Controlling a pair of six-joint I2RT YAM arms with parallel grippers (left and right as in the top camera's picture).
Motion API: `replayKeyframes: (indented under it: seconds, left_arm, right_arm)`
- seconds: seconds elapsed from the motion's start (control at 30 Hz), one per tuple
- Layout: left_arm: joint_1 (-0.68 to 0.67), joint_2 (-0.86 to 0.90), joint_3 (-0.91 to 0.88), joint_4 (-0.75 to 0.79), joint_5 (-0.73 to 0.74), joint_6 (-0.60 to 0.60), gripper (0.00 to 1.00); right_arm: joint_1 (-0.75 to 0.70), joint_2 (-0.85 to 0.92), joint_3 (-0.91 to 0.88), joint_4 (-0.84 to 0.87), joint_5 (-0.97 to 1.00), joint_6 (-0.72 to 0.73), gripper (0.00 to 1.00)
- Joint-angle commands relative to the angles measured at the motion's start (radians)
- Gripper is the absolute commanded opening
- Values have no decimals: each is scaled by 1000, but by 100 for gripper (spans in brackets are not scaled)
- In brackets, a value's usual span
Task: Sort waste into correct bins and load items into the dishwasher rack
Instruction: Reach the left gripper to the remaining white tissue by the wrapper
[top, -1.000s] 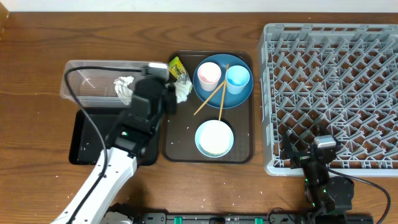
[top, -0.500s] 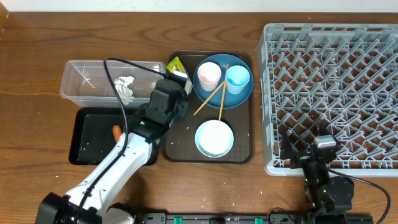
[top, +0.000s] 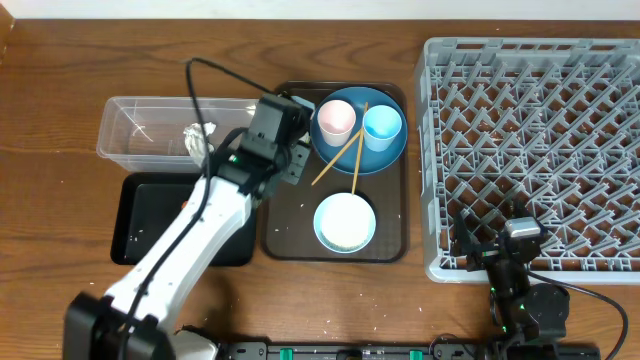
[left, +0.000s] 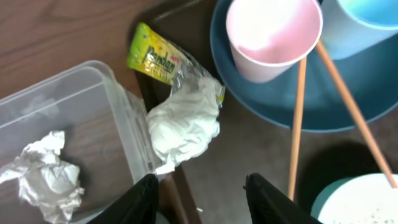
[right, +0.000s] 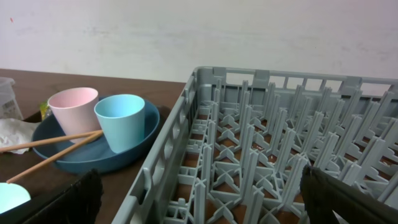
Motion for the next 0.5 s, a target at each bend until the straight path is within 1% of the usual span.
replayKeyframes:
  seconds: [0.0, 0.07, 0.2, 0.47]
  left_arm:
    - [-2, 76, 27, -12, 8, 95, 48]
    - [-2, 114, 27, -5, 5, 121, 49]
    - [-2, 165, 27, 24, -40, 125, 49]
    - [-2, 206, 27, 48, -41, 153, 48]
  right_arm:
    - [2, -5, -2, -2, -8, 6, 99]
    - [2, -5, -2, -2, -8, 6, 99]
    - [2, -5, -1, -2, -8, 6, 99]
    - [2, -5, -2, -2, -8, 6, 99]
